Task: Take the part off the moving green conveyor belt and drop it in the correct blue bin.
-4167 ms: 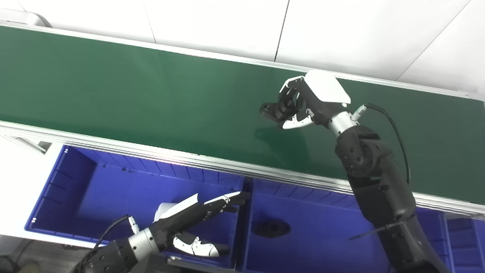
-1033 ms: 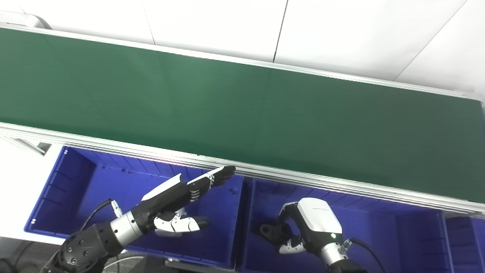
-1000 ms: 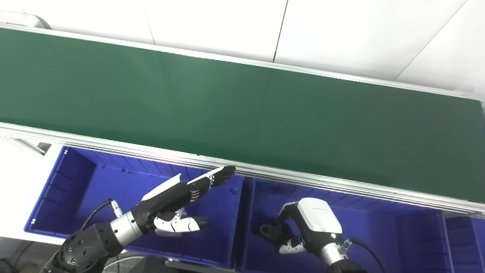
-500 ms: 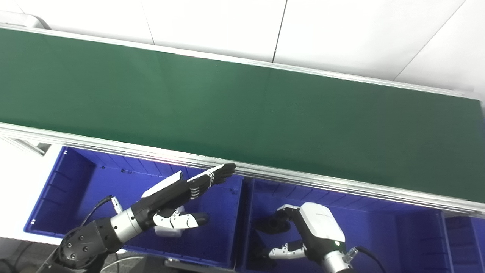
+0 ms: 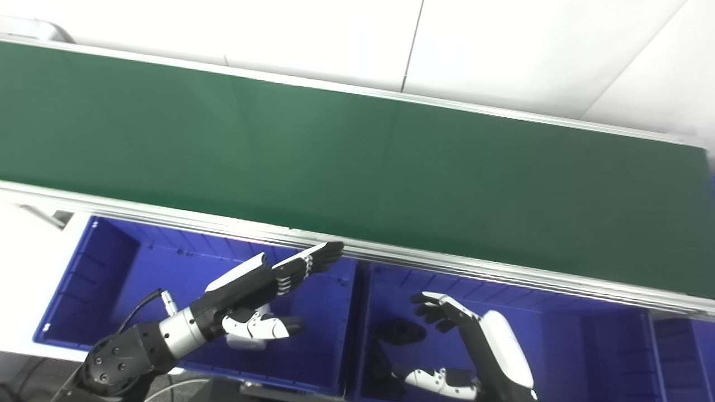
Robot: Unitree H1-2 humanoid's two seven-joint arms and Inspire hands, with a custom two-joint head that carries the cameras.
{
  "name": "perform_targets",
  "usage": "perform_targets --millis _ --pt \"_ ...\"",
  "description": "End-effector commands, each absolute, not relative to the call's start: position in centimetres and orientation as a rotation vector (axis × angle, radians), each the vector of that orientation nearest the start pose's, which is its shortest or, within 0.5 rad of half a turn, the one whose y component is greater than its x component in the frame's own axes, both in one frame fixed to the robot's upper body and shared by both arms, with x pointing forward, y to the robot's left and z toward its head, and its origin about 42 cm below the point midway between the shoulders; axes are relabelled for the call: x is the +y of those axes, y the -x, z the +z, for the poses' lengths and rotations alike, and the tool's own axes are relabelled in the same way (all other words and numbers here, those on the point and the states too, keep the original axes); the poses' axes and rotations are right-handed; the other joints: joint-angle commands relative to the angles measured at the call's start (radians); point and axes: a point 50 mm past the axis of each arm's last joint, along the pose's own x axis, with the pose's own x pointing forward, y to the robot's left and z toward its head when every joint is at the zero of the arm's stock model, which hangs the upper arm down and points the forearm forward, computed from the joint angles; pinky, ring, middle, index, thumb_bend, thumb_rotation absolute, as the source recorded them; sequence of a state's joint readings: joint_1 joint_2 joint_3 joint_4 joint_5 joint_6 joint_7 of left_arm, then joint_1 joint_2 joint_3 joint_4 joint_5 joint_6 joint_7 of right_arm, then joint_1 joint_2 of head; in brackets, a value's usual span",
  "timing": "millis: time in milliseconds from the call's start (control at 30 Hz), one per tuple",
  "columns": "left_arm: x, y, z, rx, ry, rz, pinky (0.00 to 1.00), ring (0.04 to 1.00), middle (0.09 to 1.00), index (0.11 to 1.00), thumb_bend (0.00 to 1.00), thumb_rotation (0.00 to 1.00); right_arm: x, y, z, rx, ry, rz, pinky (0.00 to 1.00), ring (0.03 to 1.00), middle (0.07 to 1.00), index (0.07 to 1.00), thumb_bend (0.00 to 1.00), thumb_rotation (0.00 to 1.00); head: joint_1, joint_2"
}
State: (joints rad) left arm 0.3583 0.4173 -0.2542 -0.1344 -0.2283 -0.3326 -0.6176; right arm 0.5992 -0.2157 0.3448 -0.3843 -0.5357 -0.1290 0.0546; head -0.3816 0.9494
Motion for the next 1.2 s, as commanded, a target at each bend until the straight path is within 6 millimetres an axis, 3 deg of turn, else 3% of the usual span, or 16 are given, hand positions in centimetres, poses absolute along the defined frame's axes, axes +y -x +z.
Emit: perform_targets --millis 0,100,267,467,933,1167 --pt "26.5 -13.9 8.2 -0.052 -0.090 -0.871 1.00 1.000 1.000 1.000 0.31 0.60 -19.0 -4.9 11.2 -0.067 0.399 0.341 0.70 0.752 0.777 0.799 0.64 0.86 -0.009 0.006" --pt "26.4 -14.4 8.0 -0.026 -0.058 -0.882 1.00 1.000 1.000 0.995 0.34 0.62 -18.8 -3.7 11.9 -0.076 0.331 0.304 0.76 0.809 0.837 0.838 0.63 0.95 -0.036 0.021" --pt "26.2 -14.9 7.9 -0.030 -0.056 -0.916 1.00 1.000 1.000 0.992 0.35 0.62 -18.2 -3.0 12.1 -0.080 0.289 0.257 0.82 0.863 0.892 0.875 0.59 0.98 -0.055 0.032" --pt "26.1 -15.1 8.2 -0.033 -0.069 -0.948 1.00 1.000 1.000 0.994 0.38 0.63 -17.6 -3.0 12.2 -0.056 0.297 0.249 0.86 0.904 0.938 0.917 0.57 1.00 -0.028 0.039" --pt "26.8 -14.3 8.6 -0.004 -0.128 -0.995 1.00 1.000 1.000 1.000 0.42 0.74 -16.1 -5.7 12.5 -0.063 0.316 0.370 0.91 0.963 0.995 0.967 0.60 1.00 0.066 0.031" --pt "27.0 -13.8 9.0 0.004 -0.138 -0.988 1.00 1.000 1.000 1.000 0.43 0.72 -15.8 -6.8 12.5 -0.067 0.329 0.415 0.94 0.996 1.000 0.999 0.62 1.00 0.073 0.035"
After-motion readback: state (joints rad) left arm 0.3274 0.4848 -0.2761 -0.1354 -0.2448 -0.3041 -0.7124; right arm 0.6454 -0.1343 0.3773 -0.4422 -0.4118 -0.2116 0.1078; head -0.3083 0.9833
